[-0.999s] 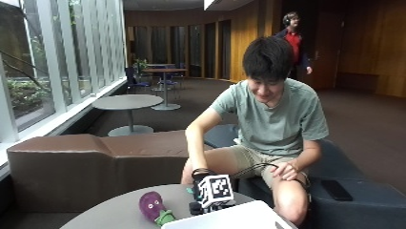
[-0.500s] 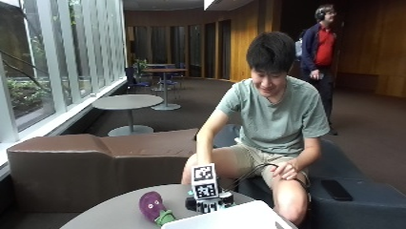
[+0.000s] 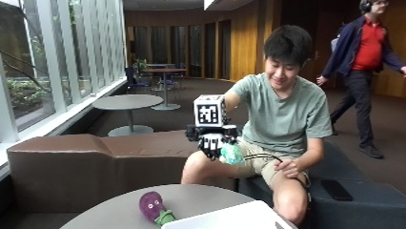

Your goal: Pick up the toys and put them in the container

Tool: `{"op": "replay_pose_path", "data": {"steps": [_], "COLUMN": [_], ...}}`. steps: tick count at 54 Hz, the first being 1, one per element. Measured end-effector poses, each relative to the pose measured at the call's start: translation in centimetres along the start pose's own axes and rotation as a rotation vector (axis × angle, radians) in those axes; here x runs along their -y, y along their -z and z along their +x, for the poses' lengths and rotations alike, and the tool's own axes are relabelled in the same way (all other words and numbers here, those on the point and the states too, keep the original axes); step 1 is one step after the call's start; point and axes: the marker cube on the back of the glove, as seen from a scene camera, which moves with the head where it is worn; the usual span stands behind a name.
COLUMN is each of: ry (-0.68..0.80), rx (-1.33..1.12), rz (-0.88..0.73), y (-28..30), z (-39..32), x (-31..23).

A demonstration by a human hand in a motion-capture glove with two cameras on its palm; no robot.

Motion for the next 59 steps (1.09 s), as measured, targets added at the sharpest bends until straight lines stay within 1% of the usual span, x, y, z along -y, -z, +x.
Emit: {"op": "replay_pose_path", "data": {"steps": [4,8,13,19,27,31,41,45,48,53,59], "ry": [-0.037,-0.034,-0.237,-0.325,-0.383,-0.382,-0.363,-0.37,-0.395,-0.446,-0.442], "rx": [-0.03,-0.087,-0.167,-0.171,-0.127,-0.116,-0.178,-0.165,-0.149,-0.108,-0.08], "rz": [0.072,0.184,0.204,0.274,0.292,0.3,0.33,0.303,0.25,0.099,-0.091], "y": [3.1,6.0,9.1,11.4,12.9,13.2,11.1,9.6,8.4,6.0,3.4], "z": [-1.2,-2.3,-4.4,-6.5,-9.1,-10.5,-12.6,-12.9,-13.2,-13.6,-13.8], "x": [0.6,1.8,1.9,3.6,6.3,8.5,12.6,14.1,15.5,17.1,17.9]}}
